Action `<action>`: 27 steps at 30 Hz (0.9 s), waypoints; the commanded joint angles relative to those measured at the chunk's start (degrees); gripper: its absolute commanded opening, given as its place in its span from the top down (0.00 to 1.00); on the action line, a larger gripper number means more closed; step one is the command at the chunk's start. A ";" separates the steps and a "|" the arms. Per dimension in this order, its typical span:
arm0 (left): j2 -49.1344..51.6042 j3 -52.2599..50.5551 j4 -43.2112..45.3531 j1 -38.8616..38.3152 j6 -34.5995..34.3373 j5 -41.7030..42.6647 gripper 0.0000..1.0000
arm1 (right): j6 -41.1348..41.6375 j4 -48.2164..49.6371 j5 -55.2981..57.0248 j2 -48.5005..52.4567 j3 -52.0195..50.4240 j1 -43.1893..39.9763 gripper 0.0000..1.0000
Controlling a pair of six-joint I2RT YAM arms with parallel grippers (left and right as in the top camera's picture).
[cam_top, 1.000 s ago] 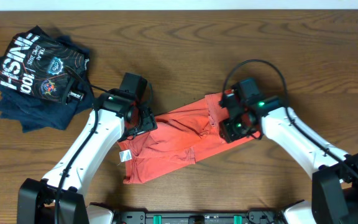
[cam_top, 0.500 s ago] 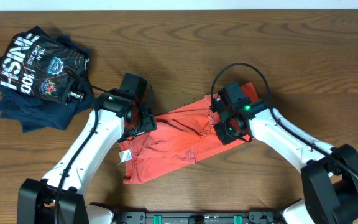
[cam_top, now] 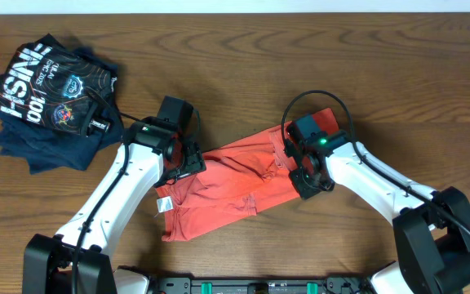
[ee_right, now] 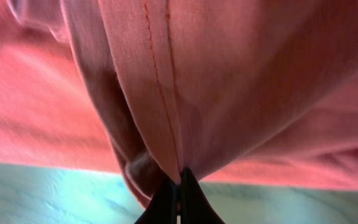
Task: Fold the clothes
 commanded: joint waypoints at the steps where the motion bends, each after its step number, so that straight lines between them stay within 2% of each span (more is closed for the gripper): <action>1: -0.42 -0.24 -0.31 0.24 0.74 -0.31 0.26 | -1.92 -0.83 1.90 -1.46 -0.31 0.48 0.99; 5: -0.42 -0.24 -0.33 0.24 0.74 -0.28 0.26 | -2.56 -0.52 -0.15 -1.46 -0.31 0.70 0.99; 11: -0.42 -0.24 -0.35 0.24 0.74 -0.31 0.26 | -9.55 -0.85 -11.19 -1.46 -0.31 0.70 0.95; 14: -0.42 -0.24 -0.33 0.24 0.76 -0.31 0.26 | -10.27 -2.25 -11.17 -1.46 -0.31 0.70 0.94; 20: -0.42 -0.24 -0.31 0.24 0.76 -0.31 0.26 | -8.31 -2.62 -7.74 -1.46 -0.31 0.63 0.85; 23: -0.42 -0.24 -0.31 0.24 0.74 -0.31 0.26 | -7.78 -0.26 -7.72 -1.46 -0.31 0.63 0.77; 27: -0.42 -0.24 -0.39 0.24 0.76 -0.31 0.26 | -5.66 2.21 -7.76 -1.49 -0.28 0.66 0.78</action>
